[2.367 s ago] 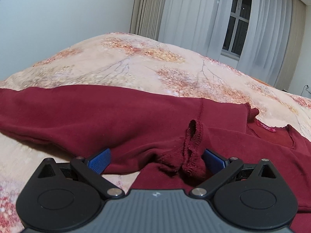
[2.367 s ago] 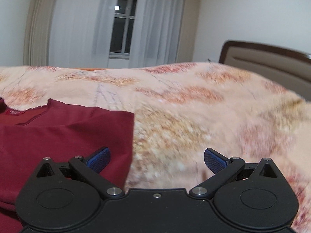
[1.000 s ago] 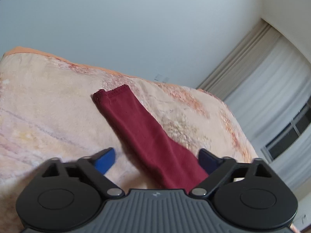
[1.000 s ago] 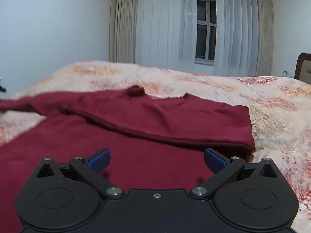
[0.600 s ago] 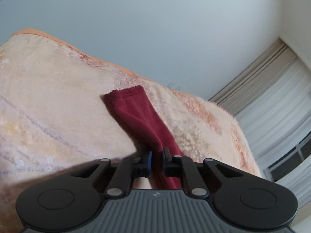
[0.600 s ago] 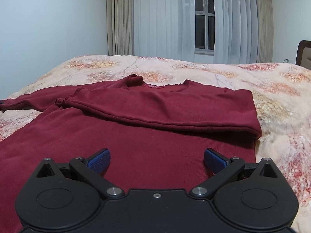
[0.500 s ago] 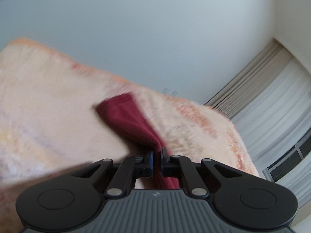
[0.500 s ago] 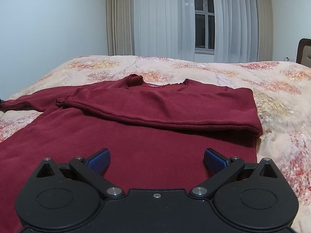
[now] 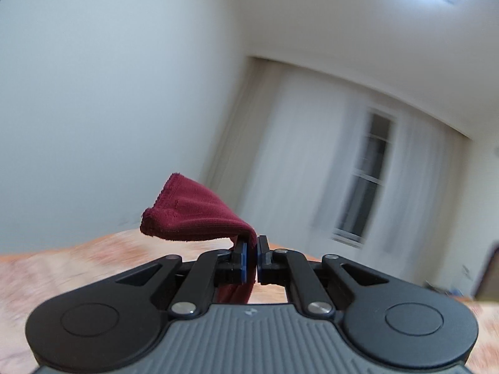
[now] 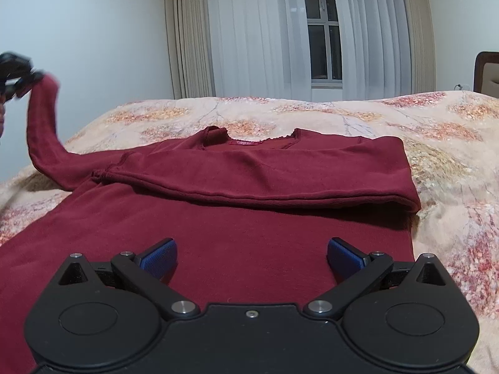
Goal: Fold small clothes
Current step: 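Grasp the other sleeve cuff with the left gripper and lift it, then lay the held sleeve across the sweater body and open the left gripper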
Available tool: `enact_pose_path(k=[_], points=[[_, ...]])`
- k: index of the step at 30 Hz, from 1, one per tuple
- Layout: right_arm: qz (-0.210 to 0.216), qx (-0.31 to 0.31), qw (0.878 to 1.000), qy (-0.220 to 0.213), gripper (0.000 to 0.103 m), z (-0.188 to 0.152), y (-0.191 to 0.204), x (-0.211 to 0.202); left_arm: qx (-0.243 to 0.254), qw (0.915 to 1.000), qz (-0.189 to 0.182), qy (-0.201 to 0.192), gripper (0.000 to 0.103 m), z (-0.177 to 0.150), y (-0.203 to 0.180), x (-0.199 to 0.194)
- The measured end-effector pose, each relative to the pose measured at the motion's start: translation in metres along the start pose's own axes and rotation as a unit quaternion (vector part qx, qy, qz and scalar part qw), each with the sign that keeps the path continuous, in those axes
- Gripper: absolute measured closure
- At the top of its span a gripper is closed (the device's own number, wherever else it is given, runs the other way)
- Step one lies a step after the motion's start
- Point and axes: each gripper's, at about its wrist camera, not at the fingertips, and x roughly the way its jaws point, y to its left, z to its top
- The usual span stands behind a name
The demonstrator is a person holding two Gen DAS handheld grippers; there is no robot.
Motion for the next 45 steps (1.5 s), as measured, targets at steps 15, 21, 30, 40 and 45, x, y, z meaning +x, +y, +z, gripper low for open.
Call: enact_pose_path(k=[15, 21, 30, 40, 45], points=[[-0.051, 0.110, 0.991, -0.059, 0.000, 0.000, -0.036, -0.040, 0.206, 0.9463, -0.238, 0.074, 0.098, -0.094, -0.180, -0.020], [-0.092, 0.128, 0.985, -0.065, 0.000, -0.006, -0.056, -0.062, 0.303, 0.9054, -0.279, 0.102, 0.098, -0.153, -0.220, -0.059], [-0.121, 0.147, 0.980, -0.064, 0.000, -0.019, -0.074, -0.077, 0.276, 0.8872, -0.317, 0.190, 0.093, -0.174, -0.224, -0.049], [-0.121, 0.159, 0.978, -0.062, 0.001, -0.022, -0.078, -0.079, 0.182, 0.8966, -0.323, 0.241, 0.025, -0.158, -0.200, -0.041], [-0.092, 0.133, 0.985, -0.061, 0.001, -0.010, -0.072, -0.070, 0.162, 0.9190, -0.266, 0.242, 0.006, -0.141, -0.172, -0.050]])
